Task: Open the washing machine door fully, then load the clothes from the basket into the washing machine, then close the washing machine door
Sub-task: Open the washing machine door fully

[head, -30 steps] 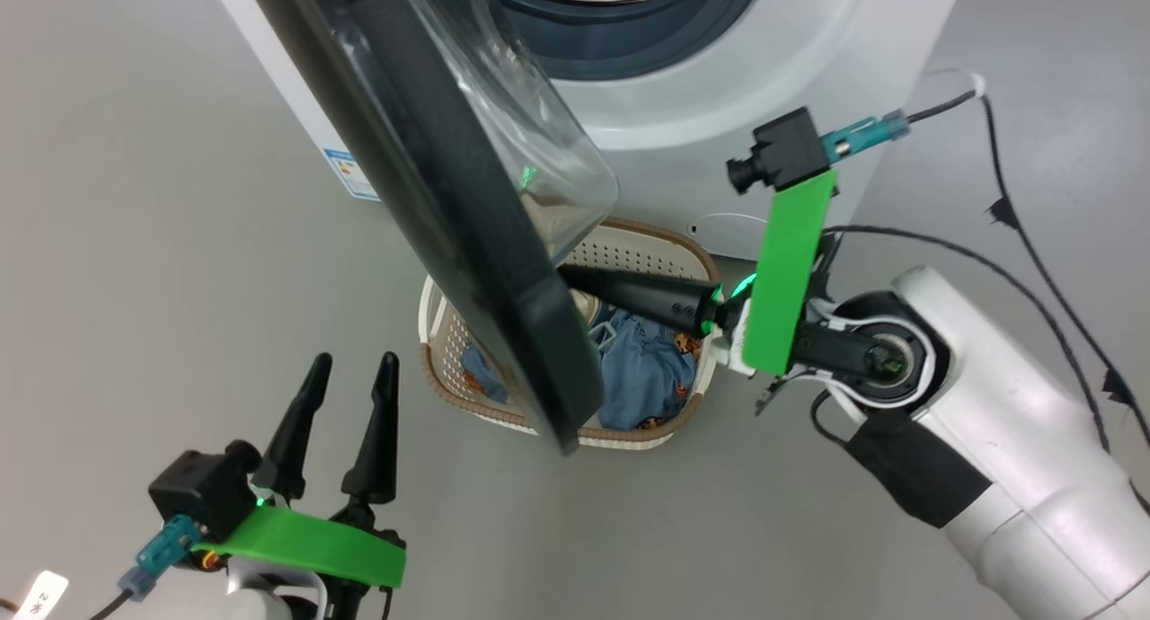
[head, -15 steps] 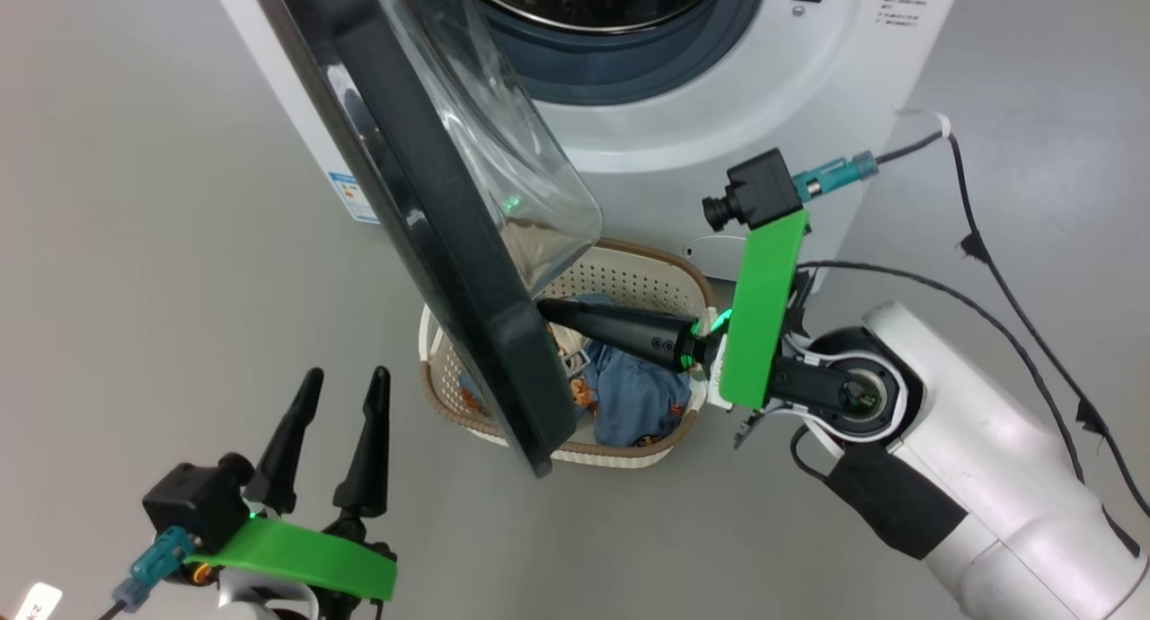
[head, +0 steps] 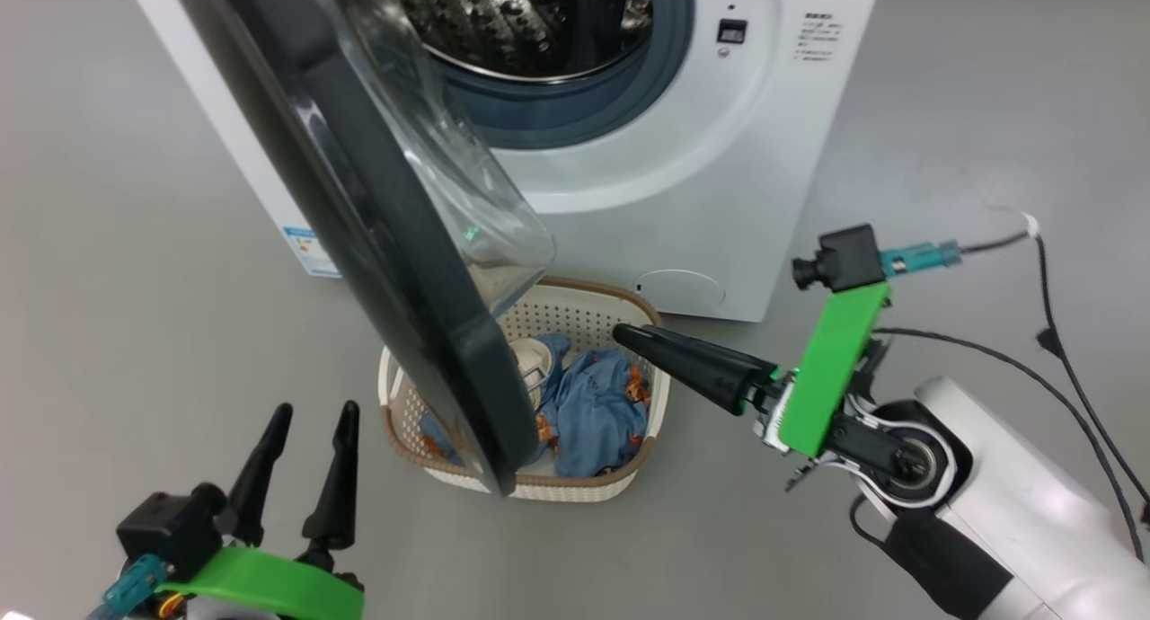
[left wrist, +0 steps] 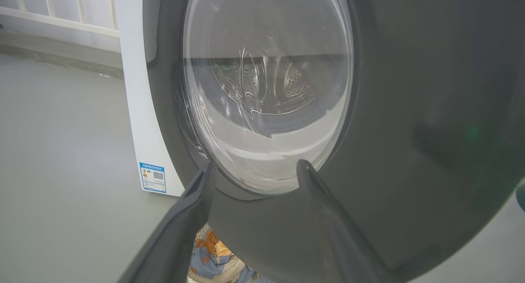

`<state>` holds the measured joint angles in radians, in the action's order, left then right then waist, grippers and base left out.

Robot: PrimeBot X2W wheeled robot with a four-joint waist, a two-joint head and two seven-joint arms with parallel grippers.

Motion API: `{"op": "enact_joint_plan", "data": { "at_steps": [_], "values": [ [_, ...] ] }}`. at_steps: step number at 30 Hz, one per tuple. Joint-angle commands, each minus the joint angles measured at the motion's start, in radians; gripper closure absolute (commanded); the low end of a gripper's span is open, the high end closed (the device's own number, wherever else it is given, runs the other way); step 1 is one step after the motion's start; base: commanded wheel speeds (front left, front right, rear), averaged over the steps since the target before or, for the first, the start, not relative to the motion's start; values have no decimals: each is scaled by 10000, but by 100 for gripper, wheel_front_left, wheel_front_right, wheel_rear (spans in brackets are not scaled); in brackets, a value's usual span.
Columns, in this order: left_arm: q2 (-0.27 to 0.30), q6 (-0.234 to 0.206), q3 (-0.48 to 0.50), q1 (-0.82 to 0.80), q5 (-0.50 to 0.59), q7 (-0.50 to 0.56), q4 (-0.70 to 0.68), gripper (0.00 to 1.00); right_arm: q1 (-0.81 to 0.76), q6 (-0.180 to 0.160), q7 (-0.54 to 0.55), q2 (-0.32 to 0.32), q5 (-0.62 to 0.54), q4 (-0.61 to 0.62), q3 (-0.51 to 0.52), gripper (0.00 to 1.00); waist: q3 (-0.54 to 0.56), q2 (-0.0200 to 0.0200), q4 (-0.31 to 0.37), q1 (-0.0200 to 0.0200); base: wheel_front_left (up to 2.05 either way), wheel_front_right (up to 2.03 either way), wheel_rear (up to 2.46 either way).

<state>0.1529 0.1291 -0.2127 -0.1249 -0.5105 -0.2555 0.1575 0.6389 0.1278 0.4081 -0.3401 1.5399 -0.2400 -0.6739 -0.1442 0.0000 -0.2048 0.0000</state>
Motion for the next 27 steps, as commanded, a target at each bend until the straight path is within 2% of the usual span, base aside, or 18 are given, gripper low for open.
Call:
{"op": "enact_joint_plan", "data": {
  "at_steps": [1,16,27],
  "values": [
    [324,16,454,-14,-55,-63,-195,0,-323,29,-338,-103,-146,248,41,0,262,0,288,0,0,0,0],
    [551,16,949,726,35,-63,-283,0,-2168,29,-2664,-1365,-223,112,83,0,684,0,1206,0,0,0,0],
    [586,16,1289,1082,-36,-63,-350,0,-3349,29,-4879,-2527,-651,-337,25,0,815,0,1671,0,0,0,0]
  ]
}}
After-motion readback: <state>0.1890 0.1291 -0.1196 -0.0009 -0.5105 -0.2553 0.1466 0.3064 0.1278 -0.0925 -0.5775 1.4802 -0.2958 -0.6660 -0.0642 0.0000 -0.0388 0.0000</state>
